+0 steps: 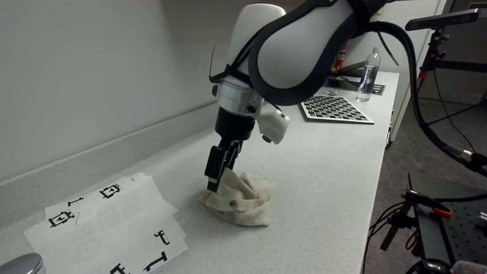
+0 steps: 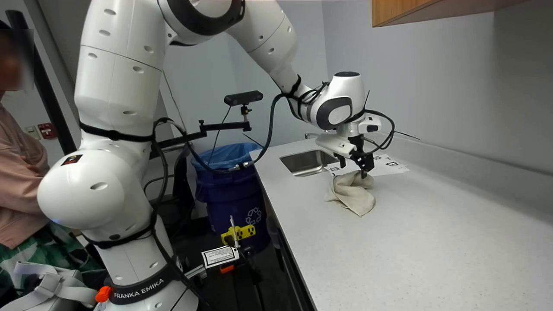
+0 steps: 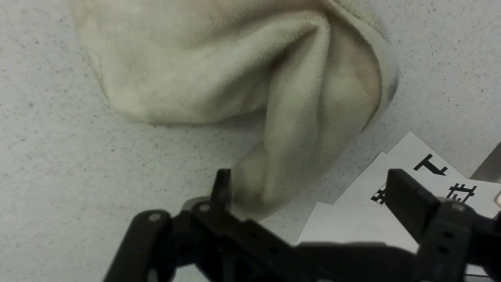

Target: Use the towel to wipe the counter

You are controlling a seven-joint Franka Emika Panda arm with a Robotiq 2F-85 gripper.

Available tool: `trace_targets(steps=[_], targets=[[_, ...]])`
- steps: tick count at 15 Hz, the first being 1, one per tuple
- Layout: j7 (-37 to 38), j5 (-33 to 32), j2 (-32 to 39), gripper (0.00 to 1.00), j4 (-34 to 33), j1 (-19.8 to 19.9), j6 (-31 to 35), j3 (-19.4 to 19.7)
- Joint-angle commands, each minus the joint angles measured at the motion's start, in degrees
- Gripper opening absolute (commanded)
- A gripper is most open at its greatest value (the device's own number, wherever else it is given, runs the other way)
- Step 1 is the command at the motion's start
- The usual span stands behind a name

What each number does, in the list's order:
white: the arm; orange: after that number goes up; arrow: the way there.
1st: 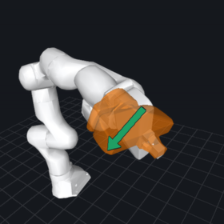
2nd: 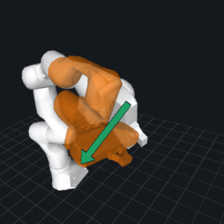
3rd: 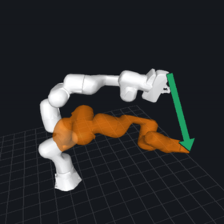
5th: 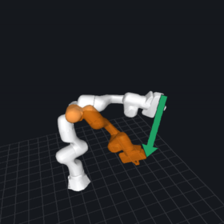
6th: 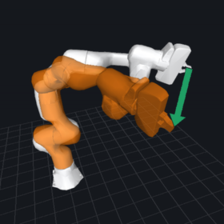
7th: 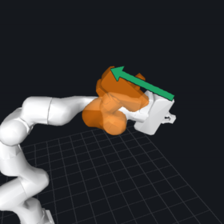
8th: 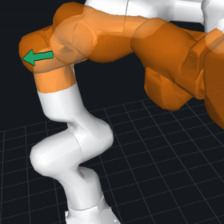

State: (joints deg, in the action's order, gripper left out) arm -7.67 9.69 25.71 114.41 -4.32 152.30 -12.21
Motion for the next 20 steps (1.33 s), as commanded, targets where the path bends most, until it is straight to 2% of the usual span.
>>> trace_targets(steps=[1,2,7,11,12,16,20], targets=[[-3.2,3.1,3.0,0.91,-3.3,2.1,-1.0,-2.5],[-3.4,3.5,3.3,0.74,-3.4,2.4,-1.0,-2.7],[-2.4,2.8,3.4,0.33,-3.2,2.2,-1.4,-2.3],[-1.6,2.2,2.4,0.05,-3.0,1.9,-1.4,-1.7],[-1.4,1.7,2.0,0.0,-3.0,1.6,-1.4,-1.3],[0.2,-3.0,-1.0,0.01,-3.1,-0.1,-2.0,1.8],[2.1,-13.1,-5.3,0.01,-3.2,-2.5,-3.7,6.8]])
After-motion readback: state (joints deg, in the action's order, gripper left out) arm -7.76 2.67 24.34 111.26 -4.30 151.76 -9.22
